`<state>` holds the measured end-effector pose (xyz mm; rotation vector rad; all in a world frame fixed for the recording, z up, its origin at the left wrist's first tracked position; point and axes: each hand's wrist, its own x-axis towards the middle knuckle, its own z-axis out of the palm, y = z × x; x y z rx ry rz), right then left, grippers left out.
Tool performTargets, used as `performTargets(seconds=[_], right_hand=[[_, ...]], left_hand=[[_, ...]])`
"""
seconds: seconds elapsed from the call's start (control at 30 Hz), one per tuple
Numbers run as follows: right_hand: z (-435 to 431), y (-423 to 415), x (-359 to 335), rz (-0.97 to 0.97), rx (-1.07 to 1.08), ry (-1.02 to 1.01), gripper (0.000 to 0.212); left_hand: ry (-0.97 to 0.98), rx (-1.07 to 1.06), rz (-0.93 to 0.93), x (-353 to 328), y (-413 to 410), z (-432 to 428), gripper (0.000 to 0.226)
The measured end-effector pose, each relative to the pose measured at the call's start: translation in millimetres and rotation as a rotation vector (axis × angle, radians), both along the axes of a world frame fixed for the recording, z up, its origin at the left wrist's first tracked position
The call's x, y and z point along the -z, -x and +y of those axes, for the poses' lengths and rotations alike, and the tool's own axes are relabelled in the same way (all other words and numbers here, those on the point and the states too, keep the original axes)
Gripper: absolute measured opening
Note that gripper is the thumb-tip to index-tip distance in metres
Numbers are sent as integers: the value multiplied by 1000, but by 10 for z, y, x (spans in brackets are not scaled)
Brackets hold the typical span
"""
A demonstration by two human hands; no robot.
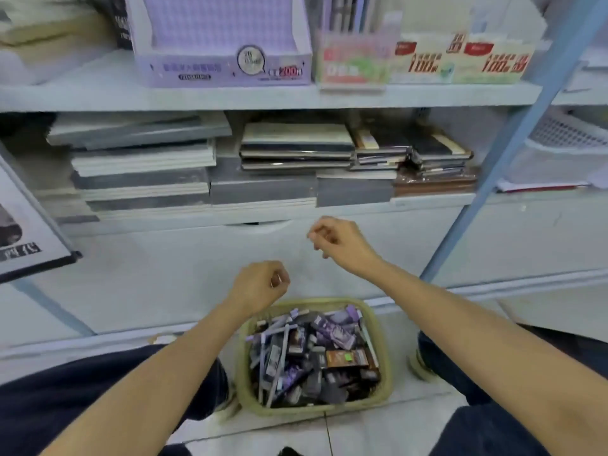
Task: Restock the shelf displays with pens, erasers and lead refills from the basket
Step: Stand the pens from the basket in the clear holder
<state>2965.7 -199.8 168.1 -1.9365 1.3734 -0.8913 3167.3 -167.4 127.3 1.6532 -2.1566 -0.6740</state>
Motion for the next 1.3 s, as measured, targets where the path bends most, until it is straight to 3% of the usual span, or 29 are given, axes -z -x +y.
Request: performTargets(seconds=[0.17, 0.27, 0.4, 0.5, 0.6, 0.7, 0.77, 0.87, 0.93, 1.0, 1.3], right_hand=[[157, 55, 1295, 228, -68, -452, 18], [245, -30, 1841, 238, -123, -633, 26], [184, -275, 2252, 255, -118, -712, 36], [121, -477, 2416, 265, -69, -674, 21], [113, -597, 2493, 302, -79, -635, 39], [85, -551, 2460, 167, -128, -653, 28], [43, -454, 2395, 16, -43, -694, 16], [-30, -313, 2267, -298, 92, -805, 5], [-74, -307, 2170, -420, 89, -830, 5], [-98, -379, 2086, -516, 74, -848, 12], [-133, -611, 2026, -602, -45, -892, 24]], left_hand=[[-270, -36, -220, 1111, -184, 97, 15], [-313, -69, -277, 1512, -260, 101, 23], [-262, -69, -303, 1793, -241, 94, 23], [-288, -144, -178, 1873, -241, 69, 20], [-282, -178, -111, 1891, -282, 50, 19], [-278, -196, -77, 1875, -292, 39, 20], [-314, -233, -2, 1856, -292, 32, 19], [-415, -363, 253, 1767, -319, 19, 26], [-444, -408, 408, 1708, -314, 17, 26], [-438, -370, 414, 1652, -270, 24, 18], [-446, -288, 702, 1621, -225, 101, 26]])
